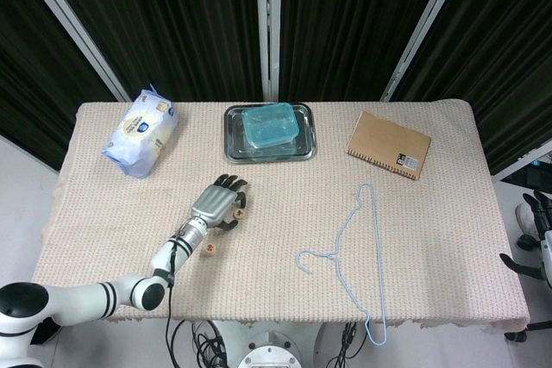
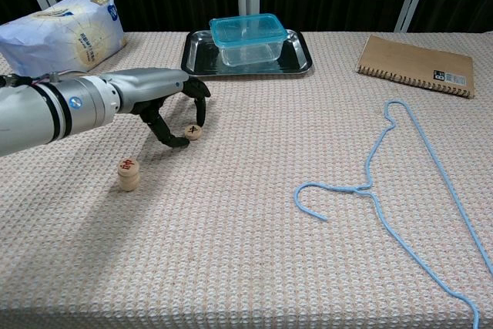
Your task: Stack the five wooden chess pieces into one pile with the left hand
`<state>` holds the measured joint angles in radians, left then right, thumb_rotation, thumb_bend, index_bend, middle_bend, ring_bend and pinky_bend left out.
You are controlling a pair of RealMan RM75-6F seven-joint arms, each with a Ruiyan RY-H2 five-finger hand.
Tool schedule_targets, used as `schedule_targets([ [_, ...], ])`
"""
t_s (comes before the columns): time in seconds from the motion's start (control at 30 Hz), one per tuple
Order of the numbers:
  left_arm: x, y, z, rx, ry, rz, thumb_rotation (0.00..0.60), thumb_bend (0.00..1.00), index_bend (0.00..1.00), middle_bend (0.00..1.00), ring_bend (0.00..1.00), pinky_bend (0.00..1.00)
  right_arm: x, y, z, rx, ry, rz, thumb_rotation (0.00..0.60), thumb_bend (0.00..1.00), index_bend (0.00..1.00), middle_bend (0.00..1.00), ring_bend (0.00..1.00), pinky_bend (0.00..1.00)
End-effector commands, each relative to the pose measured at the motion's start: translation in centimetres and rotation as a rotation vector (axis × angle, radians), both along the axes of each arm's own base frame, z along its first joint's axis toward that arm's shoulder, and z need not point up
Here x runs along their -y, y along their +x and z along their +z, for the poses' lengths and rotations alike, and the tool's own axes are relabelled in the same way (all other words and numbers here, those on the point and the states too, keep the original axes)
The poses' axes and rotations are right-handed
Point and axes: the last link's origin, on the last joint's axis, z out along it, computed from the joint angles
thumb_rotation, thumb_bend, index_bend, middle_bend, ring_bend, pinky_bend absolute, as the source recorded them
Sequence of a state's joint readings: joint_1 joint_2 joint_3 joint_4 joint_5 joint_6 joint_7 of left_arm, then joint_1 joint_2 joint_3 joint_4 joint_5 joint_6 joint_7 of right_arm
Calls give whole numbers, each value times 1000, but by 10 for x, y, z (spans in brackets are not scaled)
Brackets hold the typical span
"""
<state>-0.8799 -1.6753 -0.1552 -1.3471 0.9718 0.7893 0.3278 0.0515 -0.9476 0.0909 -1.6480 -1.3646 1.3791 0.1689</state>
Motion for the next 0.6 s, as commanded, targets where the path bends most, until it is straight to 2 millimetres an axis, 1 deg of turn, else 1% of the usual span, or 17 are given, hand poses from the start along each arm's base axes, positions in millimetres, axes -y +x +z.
schedule_targets([
  [0.03, 0, 0, -1, 0, -2, 0, 600, 301, 436, 98, 0, 0, 0, 0, 0, -1, 1, -1, 600, 73, 0, 0, 0, 0],
  [0.4, 2, -1, 1, 17, 7, 7, 600, 305, 474, 105, 0, 0, 0, 0, -1, -4, 3, -2, 600, 73, 0, 0, 0, 0],
  [0.6, 7, 1, 14, 28, 23, -2, 600, 305, 476, 108, 0, 0, 0, 0, -1, -4, 2, -1, 600, 73, 0, 0, 0, 0],
])
